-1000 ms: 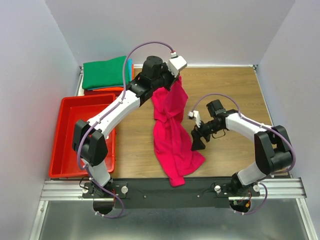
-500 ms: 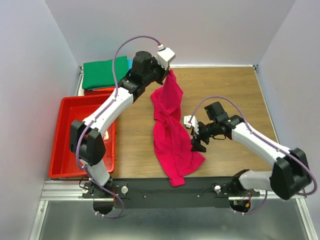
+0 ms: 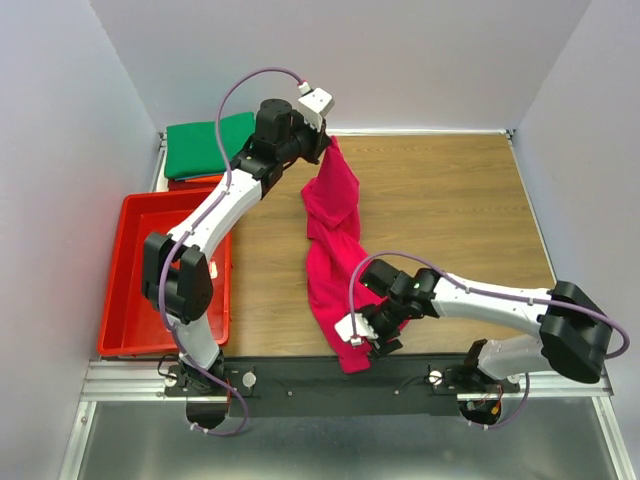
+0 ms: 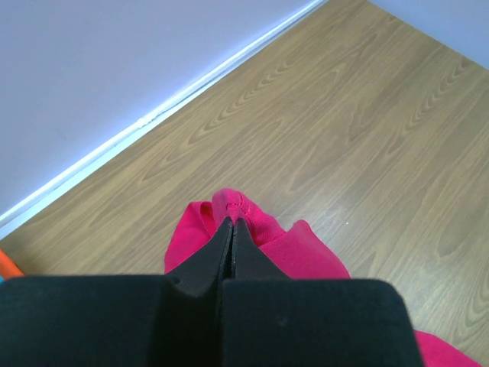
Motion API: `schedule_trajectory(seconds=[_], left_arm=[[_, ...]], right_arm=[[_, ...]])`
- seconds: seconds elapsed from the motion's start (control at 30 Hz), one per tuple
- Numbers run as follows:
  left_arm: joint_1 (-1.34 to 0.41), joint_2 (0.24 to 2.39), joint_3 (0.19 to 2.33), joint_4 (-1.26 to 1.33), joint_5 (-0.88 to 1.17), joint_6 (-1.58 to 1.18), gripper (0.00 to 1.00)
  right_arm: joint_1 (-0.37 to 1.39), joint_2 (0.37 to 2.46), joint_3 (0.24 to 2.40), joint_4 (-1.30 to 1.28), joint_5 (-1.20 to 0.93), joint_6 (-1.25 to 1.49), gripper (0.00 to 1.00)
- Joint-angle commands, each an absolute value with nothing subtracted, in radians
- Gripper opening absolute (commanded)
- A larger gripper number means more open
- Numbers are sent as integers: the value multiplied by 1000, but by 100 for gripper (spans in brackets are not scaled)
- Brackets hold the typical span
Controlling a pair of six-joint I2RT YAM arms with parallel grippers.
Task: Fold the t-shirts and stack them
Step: Flatten the tshirt out
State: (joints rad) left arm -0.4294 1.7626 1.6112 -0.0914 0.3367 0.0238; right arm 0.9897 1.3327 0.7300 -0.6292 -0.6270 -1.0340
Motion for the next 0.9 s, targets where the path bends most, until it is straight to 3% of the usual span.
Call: schedule_trajectory(seconds=[0.0, 0.17, 0.33, 0.67, 0.73, 0.77, 0.8, 0.87], left_arm=[[-419, 1779, 1623, -55, 374, 3, 0], [-416, 1775, 1621, -60, 380, 5, 0], [-416, 1764, 1615, -69, 393, 3, 0], [-414, 1735, 1608, -84, 402, 11, 0], [-413, 1733, 1612, -89, 403, 11, 0], [-413, 1732, 1615, -90, 403, 11, 0], [-413, 1732, 1621, -92, 402, 14, 0], [-411, 1726, 1626, -97, 399, 15, 0]], right_arm=[[1048, 1319, 672, -594, -551, -1025, 73], [1089, 1361, 652, -516, -509, -989, 70], [1100, 1391, 655, -468, -456, -963, 60], [1054, 1283, 646, -511, -344, -922, 22], [1004, 1241, 644, -532, -373, -920, 9], [985, 1227, 643, -540, -385, -920, 9], [962, 1206, 643, -545, -396, -914, 0], [884, 1142, 640, -554, -417, -885, 0]])
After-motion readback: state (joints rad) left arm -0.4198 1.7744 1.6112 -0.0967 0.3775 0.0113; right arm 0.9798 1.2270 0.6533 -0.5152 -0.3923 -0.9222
